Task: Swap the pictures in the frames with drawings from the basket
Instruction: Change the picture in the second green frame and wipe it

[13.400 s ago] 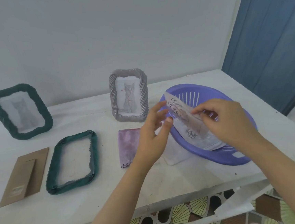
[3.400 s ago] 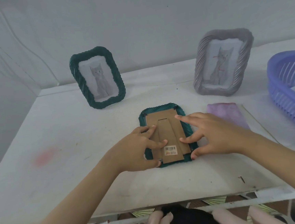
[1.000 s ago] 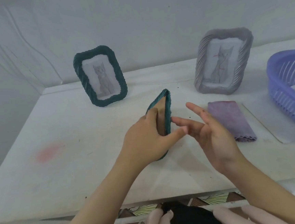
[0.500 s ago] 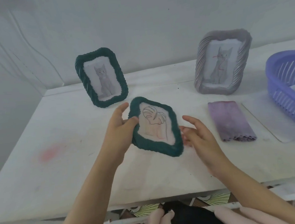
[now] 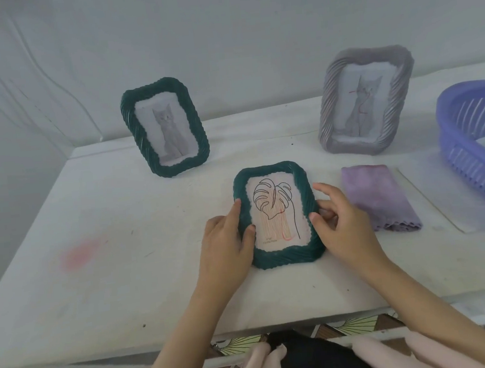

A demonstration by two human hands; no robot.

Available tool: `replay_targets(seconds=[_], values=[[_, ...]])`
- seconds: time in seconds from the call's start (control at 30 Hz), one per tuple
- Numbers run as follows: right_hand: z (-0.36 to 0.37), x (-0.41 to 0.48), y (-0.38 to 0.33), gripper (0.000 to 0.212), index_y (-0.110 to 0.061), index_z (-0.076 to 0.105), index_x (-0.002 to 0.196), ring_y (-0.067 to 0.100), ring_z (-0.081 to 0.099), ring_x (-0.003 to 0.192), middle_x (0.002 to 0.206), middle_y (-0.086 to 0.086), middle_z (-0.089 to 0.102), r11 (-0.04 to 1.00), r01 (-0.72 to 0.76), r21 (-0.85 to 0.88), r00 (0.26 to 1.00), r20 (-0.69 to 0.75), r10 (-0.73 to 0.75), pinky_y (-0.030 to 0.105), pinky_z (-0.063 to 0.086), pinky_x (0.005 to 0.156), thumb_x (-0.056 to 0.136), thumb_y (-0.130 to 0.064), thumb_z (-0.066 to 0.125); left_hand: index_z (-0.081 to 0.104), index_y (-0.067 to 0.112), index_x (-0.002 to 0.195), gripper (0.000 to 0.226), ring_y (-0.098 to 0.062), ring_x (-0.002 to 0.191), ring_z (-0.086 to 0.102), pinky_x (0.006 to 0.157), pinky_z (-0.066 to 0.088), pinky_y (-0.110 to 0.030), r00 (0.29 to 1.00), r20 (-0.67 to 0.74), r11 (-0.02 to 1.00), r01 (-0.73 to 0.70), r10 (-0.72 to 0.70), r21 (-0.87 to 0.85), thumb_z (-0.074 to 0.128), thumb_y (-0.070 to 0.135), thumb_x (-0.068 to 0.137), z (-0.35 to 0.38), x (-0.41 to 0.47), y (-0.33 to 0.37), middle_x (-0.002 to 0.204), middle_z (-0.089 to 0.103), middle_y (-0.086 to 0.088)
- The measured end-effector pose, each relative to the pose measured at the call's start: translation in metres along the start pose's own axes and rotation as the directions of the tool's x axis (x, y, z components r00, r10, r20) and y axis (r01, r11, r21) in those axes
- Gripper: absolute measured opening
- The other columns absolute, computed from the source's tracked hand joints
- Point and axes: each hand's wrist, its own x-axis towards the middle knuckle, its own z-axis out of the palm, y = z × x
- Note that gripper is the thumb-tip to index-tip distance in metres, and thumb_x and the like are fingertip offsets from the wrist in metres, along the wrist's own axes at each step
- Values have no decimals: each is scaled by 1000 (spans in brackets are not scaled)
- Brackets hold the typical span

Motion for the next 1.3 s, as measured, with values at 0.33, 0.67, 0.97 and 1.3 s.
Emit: replay_targets(seconds=[0.33, 0.67, 0.97, 1.3], values=[[-23, 22, 18, 44, -17, 55, 124, 36, 47, 121, 133, 16, 52, 782, 57, -621, 974, -136, -179, 47, 34, 99, 88, -38, 42, 11, 28, 147, 84, -4, 142, -2, 113, -3, -22, 965, 226, 990, -142, 134, 18, 30, 70, 77, -5, 6, -20, 154, 0, 12], [-34, 36, 45, 37, -26, 52, 126, 38, 48, 101, 124, 11, 54, 738, -128, -663, 981, -195, -4, 45, 41, 84, 90, -21, 46, -7, 32, 146, 109, 0, 141, -9, 114, -12, -21, 911, 338, 951, -288, 235, 115, 30, 89, 61, -8, 9, -33, 154, -9, 13], [-15, 21, -39, 36, -29, 57, 121, -17, 50, 78, 97, -35, 53, 998, 63, 26, 989, -137, -59, -9, 31, 69, 94, -9, 45, -6, 34, 144, 109, 0, 142, -5, 117, -7, -26, 915, 325, 956, -281, 240, 86, 35, 89, 60, -8, 9, -34, 153, -8, 15], [28, -7, -14, 56, -39, 31, 140, 13, 18, 142, 151, -12, 24, 709, 456, -538, 845, 511, -156, 41, 6, 114, 89, -51, 11, 1, 23, 147, 115, 2, 141, -4, 115, -8, -23, 920, 311, 955, -281, 240, 94, 40, 84, 59, -7, 8, -33, 150, -8, 15]])
